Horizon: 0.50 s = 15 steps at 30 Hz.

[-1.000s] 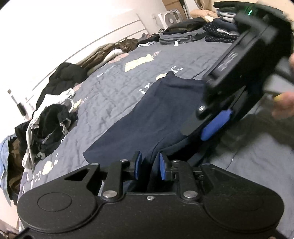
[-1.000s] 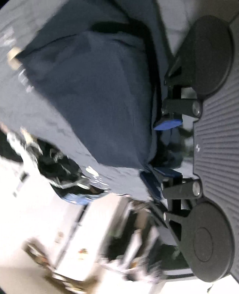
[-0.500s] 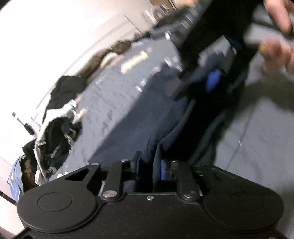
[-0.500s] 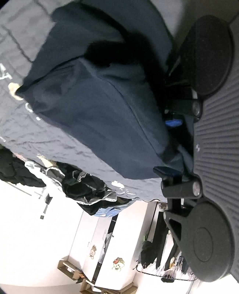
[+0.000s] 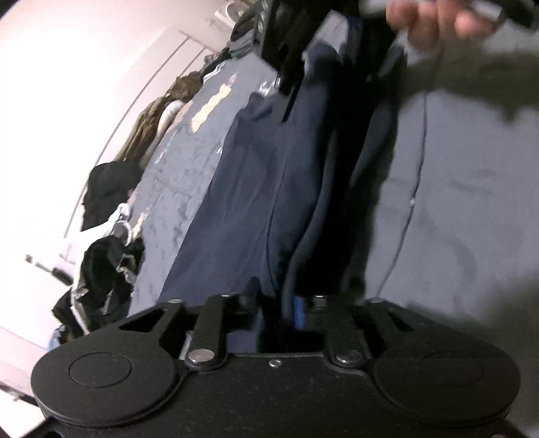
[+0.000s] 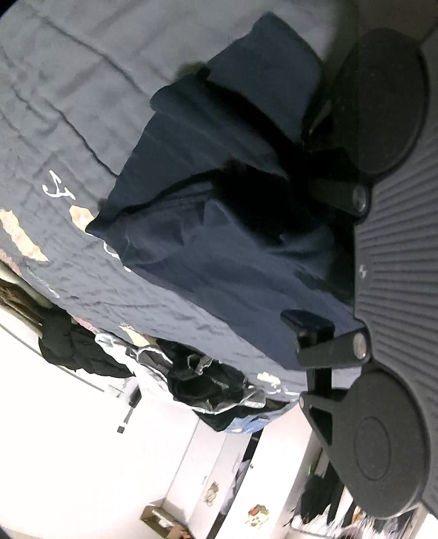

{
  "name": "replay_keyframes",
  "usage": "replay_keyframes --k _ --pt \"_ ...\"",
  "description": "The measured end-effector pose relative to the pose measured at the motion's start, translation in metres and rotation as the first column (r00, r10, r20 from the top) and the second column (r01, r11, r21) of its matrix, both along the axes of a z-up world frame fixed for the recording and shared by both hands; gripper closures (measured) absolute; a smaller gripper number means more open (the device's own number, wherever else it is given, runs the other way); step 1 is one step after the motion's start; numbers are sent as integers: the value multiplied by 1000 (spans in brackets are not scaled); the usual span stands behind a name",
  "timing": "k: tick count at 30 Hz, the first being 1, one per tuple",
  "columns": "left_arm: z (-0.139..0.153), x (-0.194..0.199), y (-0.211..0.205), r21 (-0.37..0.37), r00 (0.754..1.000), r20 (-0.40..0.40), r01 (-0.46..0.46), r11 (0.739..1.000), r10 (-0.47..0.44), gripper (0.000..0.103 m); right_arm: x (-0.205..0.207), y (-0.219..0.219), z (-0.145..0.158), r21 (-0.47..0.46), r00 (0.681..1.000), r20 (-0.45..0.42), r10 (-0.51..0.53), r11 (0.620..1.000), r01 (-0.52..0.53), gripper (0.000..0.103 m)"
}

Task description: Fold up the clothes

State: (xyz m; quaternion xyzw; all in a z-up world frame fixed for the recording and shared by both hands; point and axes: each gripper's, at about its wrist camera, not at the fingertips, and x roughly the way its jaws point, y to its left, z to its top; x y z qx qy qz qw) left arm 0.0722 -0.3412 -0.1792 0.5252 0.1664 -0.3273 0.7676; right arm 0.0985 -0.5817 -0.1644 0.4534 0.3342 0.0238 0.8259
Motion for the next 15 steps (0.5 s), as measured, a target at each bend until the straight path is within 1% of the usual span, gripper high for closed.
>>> replay_keyframes --k 2,3,5,6,7,9,11,12,13,15 --pt "0 3 0 -16 1000 -5 -12 1000 12 73 -3 2 6 -39 1000 22 10 999 -9 85" --pt "1 6 0 -24 999 -29 -21 1000 20 74 -5 2 11 -50 999 47 16 999 -14 88" --pt "5 10 4 -35 997 -72 -25 999 22 86 -9 1 22 -72 995 97 30 997 -23 91" --pt "9 11 6 -38 997 -68 -26 999 23 87 -10 1 26 -80 993 118 31 997 -21 91" --pt "16 11 8 -50 998 -52 -28 998 26 88 -9 -1 28 -84 992 126 28 996 -17 91" --pt "30 12 12 -76 999 -16 -33 997 32 88 -5 -2 23 -80 994 109 23 997 -14 91" --pt "43 15 14 -93 998 50 -41 995 46 88 -5 -5 20 -57 995 98 10 998 -4 91" --pt "43 16 14 -69 995 85 -42 997 47 88 -4 -5 22 -45 994 111 15 999 -10 91" --pt "39 17 14 -32 994 93 -46 998 49 86 -4 -6 26 -39 991 130 24 999 -19 91" --pt "25 18 13 51 994 94 -60 997 55 82 1 -4 30 -43 989 137 56 998 -50 91"
